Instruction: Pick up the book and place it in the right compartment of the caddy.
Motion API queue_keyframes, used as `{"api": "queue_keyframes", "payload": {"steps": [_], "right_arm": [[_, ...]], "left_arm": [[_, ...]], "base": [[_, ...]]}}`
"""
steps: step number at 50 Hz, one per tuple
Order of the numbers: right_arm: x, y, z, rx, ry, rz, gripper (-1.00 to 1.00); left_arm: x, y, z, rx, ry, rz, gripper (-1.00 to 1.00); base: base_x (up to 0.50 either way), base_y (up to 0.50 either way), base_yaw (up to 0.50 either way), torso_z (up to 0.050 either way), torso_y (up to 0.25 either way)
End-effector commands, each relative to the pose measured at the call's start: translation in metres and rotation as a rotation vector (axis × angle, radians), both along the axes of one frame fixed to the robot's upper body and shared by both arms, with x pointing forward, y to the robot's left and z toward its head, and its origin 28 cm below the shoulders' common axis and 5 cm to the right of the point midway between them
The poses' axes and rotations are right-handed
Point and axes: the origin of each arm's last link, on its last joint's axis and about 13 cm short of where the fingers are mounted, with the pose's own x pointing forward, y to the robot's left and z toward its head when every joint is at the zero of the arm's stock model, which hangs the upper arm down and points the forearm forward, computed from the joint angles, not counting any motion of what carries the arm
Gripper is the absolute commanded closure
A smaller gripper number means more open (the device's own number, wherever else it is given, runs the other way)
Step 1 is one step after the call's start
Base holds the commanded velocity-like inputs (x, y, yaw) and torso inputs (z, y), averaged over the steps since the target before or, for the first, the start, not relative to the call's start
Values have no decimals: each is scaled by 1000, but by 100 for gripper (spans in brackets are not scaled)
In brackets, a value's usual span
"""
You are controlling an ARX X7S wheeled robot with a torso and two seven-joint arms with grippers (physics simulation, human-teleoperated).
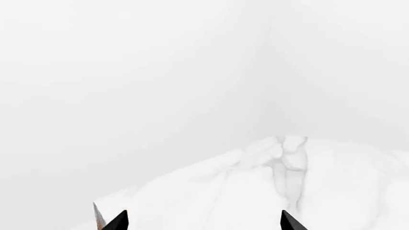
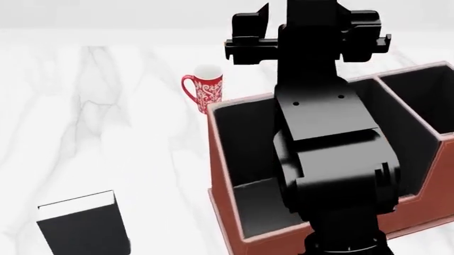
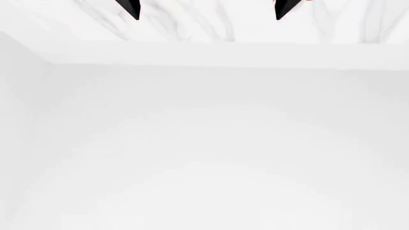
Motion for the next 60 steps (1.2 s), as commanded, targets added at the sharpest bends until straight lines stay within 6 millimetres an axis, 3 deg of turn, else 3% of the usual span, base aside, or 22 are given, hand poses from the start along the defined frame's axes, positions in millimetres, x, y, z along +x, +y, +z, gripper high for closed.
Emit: {"api": "queue_keyframes", "payload": {"steps": [1,27,34,35,41,45,46,47,50,54,60], "right_arm": [[3,0,-1,3,13,3,-100],[1,5,-3,-17,12,1,-100],[-4,8,2,-20,64,86,-100],[-3,10,3,-56,57,22,-100],[-19,19,23,-87,35,200,-100],[-29,27,32,-72,128,391,-100],[-34,31,33,-55,197,517,-100],[-35,32,34,-26,148,551,-100],[-41,37,35,-110,219,595,-100],[-58,44,40,-169,267,813,-100],[-66,48,28,-299,300,1019,-100]], "left_arm": [[0,0,-1,0,1,-4,-100],[0,-1,-3,2,5,-7,-100],[0,-1,-4,0,6,-7,-100],[0,-1,-4,0,6,-7,-100],[1,-1,-5,0,7,-9,-100],[1,-2,-5,0,7,-10,-100],[1,-2,-5,1,8,-11,-100],[1,-2,-5,1,7,-11,-100],[1,-2,-6,0,8,-11,-100],[2,-2,-5,2,9,-12,-100],[2,-2,-6,0,8,-11,-100]], "base": [[500,0,0,0,0],[500,0,0,0,1],[0,0,0,0,3],[0,0,0,0,0],[0,0,0,0,0],[0,0,0,0,0],[0,0,0,0,0],[0,0,0,0,0],[0,0,0,0,0],[0,0,0,0,0],[0,0,0,0,0]]}}
